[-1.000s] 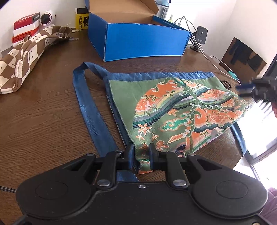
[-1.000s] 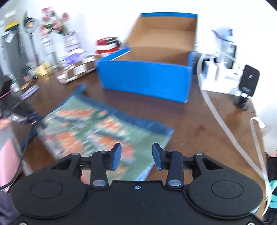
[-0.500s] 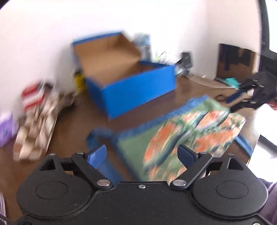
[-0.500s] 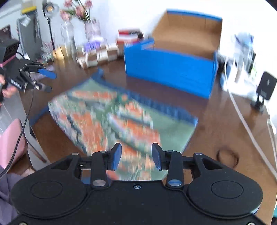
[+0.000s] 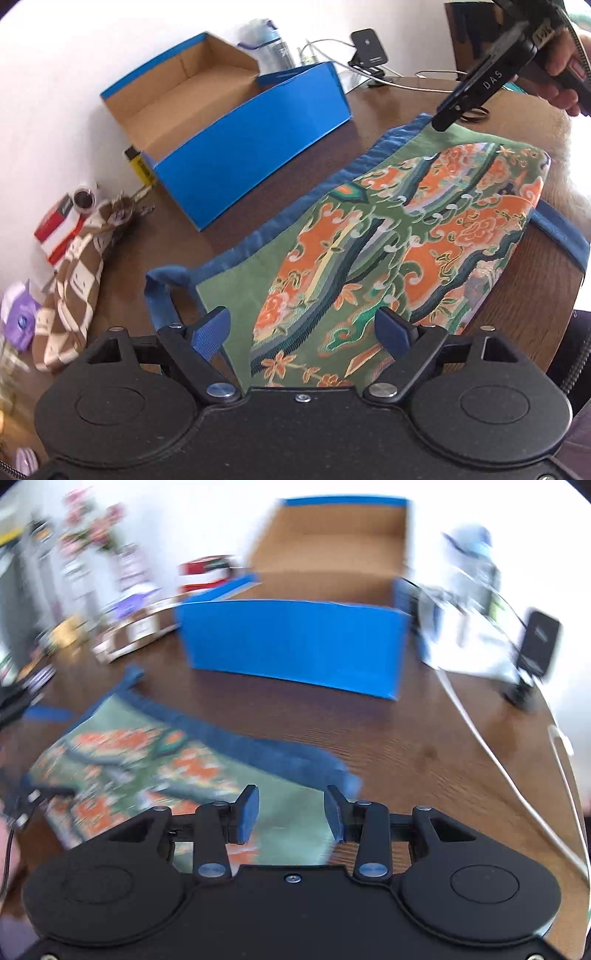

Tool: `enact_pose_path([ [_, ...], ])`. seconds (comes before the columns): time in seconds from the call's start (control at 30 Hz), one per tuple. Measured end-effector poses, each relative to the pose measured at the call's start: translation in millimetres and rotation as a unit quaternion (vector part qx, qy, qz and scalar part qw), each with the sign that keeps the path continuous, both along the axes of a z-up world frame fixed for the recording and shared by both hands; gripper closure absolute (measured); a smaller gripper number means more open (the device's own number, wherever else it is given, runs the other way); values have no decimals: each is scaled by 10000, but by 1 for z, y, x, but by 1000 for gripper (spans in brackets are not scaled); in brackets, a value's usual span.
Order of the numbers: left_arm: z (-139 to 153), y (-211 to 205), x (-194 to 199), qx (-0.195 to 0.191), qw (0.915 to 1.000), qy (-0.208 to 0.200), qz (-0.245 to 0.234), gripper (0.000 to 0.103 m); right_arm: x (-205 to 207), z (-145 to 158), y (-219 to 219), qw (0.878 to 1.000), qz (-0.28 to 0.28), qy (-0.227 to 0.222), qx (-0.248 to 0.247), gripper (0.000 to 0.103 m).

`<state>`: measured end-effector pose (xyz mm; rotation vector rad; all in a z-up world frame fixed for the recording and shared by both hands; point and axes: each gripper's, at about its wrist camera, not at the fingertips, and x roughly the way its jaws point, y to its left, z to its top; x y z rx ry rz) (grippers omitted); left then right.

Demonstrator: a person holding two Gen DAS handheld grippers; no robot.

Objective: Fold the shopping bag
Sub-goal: 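Lay the bag flat on the table and open both grippers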

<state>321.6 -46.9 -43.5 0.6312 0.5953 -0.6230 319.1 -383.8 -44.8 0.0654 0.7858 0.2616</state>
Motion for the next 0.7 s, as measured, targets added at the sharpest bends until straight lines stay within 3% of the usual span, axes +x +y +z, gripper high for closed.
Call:
enact_pose_path([
  [0.07,1,0,-2,24,10000,-27,13,18,7,-7,-3,9996,-100,218,154,70],
  [0.1,1,1,-3,42,10000,-52,-1,18,6,-6,-2,9997,-89,150,157,87],
  [0.13,1,0,-5,38,10000,-59,-10,18,5,-5,-1,9998,-78,81,161,95],
  [0.2,-1,0,-6,13,10000,-44,-12,18,3,-2,0,9999,-44,-13,154,99],
  [0.37,0,0,-10,-18,9999,-51,122,18,8,14,20,9985,290,-430,-194,100],
  [0.47,0,2,-12,4,9997,-1,254,17,26,0,28,9979,228,-317,-521,98],
  [0.6,-1,3,-12,-72,9992,81,377,17,30,-19,31,9978,163,-289,-579,94],
  [0.67,-1,4,-11,-97,9991,109,394,16,28,-15,27,9980,61,-296,-547,85],
  [0.7,-1,5,-11,-110,9991,124,398,16,24,-10,23,9986,47,-253,-459,73],
])
